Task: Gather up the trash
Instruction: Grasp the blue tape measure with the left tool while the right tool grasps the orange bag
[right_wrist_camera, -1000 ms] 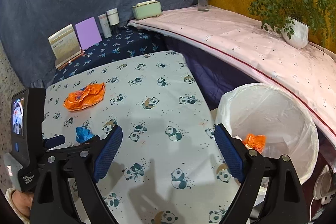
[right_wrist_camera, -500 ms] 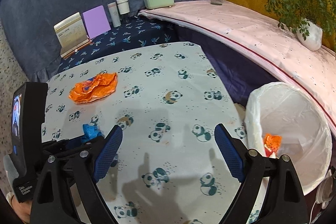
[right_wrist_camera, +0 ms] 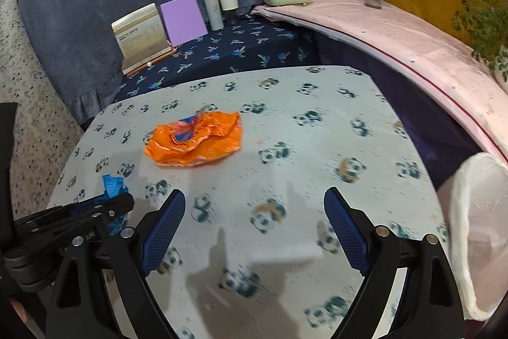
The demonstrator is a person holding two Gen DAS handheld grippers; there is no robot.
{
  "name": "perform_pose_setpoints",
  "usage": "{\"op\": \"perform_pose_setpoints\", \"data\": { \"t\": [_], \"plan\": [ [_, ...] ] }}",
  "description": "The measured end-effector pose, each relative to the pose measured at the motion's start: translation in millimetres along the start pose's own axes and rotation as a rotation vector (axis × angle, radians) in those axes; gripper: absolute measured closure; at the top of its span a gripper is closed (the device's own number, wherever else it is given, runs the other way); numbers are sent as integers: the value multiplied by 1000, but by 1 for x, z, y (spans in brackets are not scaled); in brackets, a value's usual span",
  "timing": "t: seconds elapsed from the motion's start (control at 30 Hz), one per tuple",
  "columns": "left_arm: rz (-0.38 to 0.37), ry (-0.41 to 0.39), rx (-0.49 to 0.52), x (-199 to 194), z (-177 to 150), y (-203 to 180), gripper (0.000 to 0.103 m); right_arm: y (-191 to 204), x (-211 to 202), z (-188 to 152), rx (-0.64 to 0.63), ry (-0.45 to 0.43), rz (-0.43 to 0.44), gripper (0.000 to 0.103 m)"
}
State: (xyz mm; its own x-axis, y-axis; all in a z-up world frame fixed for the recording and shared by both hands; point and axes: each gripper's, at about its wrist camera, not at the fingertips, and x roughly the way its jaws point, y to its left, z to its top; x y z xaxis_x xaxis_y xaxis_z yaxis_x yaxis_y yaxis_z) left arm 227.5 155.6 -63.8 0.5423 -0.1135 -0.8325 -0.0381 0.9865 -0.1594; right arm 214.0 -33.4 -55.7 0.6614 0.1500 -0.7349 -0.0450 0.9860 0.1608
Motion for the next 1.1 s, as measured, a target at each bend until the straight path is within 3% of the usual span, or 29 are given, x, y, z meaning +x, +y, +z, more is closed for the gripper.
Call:
{"op": "perform_pose_setpoints", "data": {
  "t": [0.2, 0.5, 0.7, 0.77, 0.83, 1.1],
  "plan": [
    [15, -15, -44, 4, 21, 31, 75, 31, 33, 23, -42, 13, 18, 22],
    [29, -30, -56, 17, 44, 45, 75, 57, 81, 43, -75, 56, 17, 35],
    [31, -26, -57, 25, 49, 47, 75, 60, 104, 41, -75, 102, 23, 59],
    [28, -25, -54, 25, 49, 45, 75, 58, 106, 39, -79, 112, 23, 78],
    [25, -25, -48, 25, 49, 41, 75, 54, 106, 37, -73, 112, 28, 84],
    [-2, -42, -12, 12, 47, 16, 75, 31, 74, 37, -23, 49, 16, 91]
  ]
}}
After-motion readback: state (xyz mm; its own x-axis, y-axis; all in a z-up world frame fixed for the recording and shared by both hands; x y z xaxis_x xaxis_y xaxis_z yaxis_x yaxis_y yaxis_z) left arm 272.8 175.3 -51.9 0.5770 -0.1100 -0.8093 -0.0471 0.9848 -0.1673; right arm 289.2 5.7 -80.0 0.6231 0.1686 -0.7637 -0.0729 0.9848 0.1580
